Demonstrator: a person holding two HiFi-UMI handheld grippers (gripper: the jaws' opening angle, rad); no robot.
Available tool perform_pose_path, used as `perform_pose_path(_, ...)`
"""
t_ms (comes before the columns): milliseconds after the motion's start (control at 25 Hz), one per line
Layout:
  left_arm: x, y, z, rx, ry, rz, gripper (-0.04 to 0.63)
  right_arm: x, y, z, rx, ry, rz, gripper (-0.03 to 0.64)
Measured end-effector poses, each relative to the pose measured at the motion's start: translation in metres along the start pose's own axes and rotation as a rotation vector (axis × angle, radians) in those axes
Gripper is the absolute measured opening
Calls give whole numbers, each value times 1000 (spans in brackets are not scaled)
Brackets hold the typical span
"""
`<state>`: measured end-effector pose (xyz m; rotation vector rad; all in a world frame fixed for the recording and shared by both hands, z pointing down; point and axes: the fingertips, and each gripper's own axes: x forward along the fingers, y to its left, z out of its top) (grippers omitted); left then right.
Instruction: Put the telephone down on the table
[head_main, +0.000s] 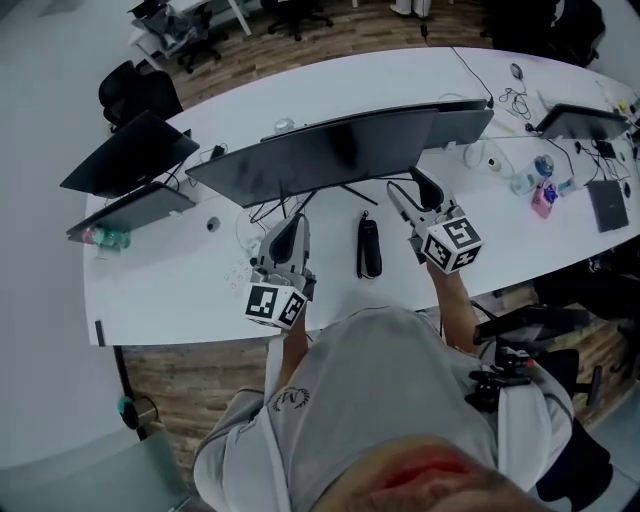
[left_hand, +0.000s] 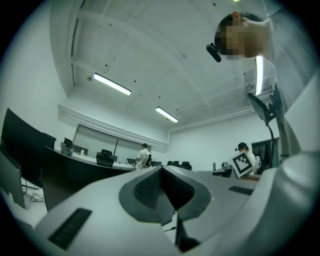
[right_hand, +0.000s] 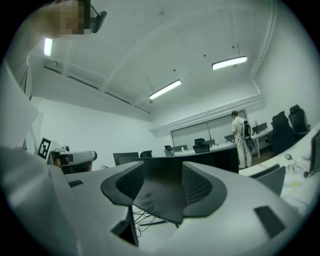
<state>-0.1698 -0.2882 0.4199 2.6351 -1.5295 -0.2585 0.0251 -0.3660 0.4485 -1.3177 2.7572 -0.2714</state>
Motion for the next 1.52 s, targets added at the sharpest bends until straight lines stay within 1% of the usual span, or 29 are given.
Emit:
perform_pose_path(120,4,-5,10,38,-35,-19,11,-5,13,31,-71,-41,-8,227)
perform_pose_path(200,5,-3,12,40,-44,-18,11,-5,19,38,-108,-43,-17,182)
perform_pose_path(320,6,-2,10,31,-35,-16,11,-7,19,42,-114,-43,-40,179)
perform_pose_path(400,5,-2,10,29,-37,-12,11,-11,17,40,-99,-40,-37,178)
perform_pose_path(440,4,-2,9,24,-39,-7,11,-13,18,40,-92,-39,-22,152)
perform_pose_path(480,3,-2,8,18,-39,-1,11,-15,21,39,-84,-41,1,45)
perform_pose_path(520,1,-1,6,11,-37,4,11,-17,25,40,-79,-45,23,15)
perform_pose_path(680,-4,5,3,-1,-34,11,11,-15,39,41,-97,-52,39,15)
perform_pose_path(880,-6,5,4,-1,-44,9,11,-10,49,37,-83,-41,66,15)
perform_pose_path(1280,-1,7,5,-16,-31,-5,11,-5,55,36,-118,-28,43,14)
perform_pose_path(1520,7,8,5,-8,-32,3,11,-1,56,39,-134,-35,52,14)
